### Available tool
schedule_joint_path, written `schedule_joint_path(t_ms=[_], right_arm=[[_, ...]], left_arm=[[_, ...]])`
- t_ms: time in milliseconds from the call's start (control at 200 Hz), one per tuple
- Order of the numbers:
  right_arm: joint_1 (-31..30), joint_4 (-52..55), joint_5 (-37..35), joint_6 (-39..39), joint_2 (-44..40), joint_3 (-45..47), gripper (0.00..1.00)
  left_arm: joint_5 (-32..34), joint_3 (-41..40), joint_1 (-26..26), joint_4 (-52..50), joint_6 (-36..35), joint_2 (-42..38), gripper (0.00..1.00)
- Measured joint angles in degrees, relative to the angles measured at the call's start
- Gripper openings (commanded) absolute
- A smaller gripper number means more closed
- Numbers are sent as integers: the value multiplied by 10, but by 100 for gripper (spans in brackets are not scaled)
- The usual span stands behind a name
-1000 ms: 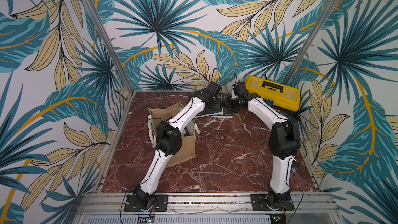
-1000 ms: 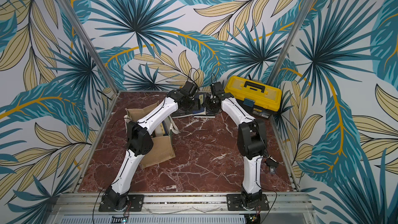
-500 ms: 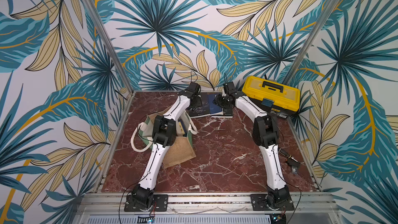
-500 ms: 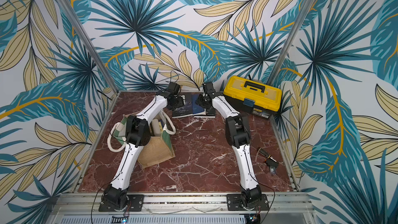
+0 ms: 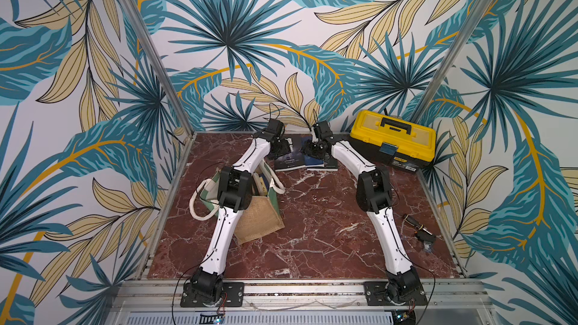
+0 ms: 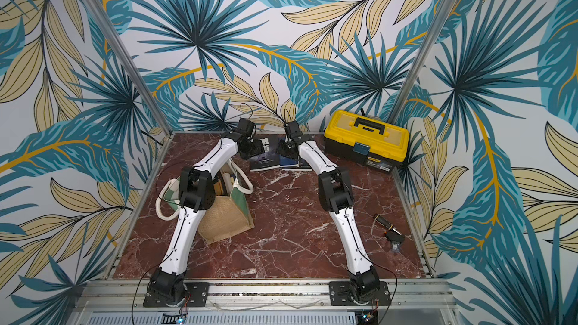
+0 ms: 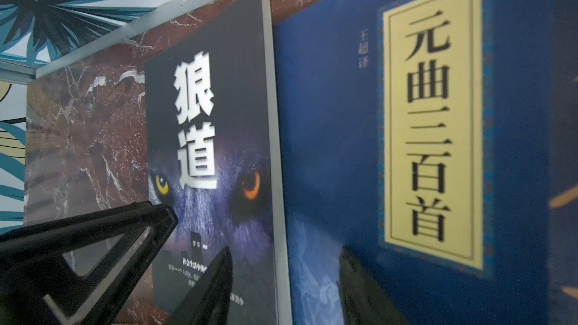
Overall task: Put the books into the canvas bag
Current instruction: Move the book to the center of the board.
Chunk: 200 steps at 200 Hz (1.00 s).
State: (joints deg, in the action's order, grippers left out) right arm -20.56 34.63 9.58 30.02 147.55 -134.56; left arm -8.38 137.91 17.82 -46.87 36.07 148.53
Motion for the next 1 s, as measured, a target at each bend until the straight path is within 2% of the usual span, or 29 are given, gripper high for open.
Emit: schedule_joint_path(t_ms=[185,346,451,606,776,896,1002], right_arm=[[-4,13,1,-10,0,-3,54],[-12,24,-2,-20,0,-3,54],[-13,24,-3,-23,0,-2,54],[-13,24,-1,-25,0,-2,54],[-13,27,15,-26,0,2,37],[-12,25,28,-23,-2,16,26],[-6,-1,33,-19,-30,71,18]], left_arm=[[-13,-55,-1,30,0,-28,70],[16,-103,-1,37,-3,-57,70],[35,-112,-3,25,-9,-60,70],[21,-115,-15,8,-15,-57,69],[-49,-109,-19,9,-19,-51,58],[-78,-109,-15,3,-30,-50,56],[-90,-115,-13,-1,-39,-53,54]])
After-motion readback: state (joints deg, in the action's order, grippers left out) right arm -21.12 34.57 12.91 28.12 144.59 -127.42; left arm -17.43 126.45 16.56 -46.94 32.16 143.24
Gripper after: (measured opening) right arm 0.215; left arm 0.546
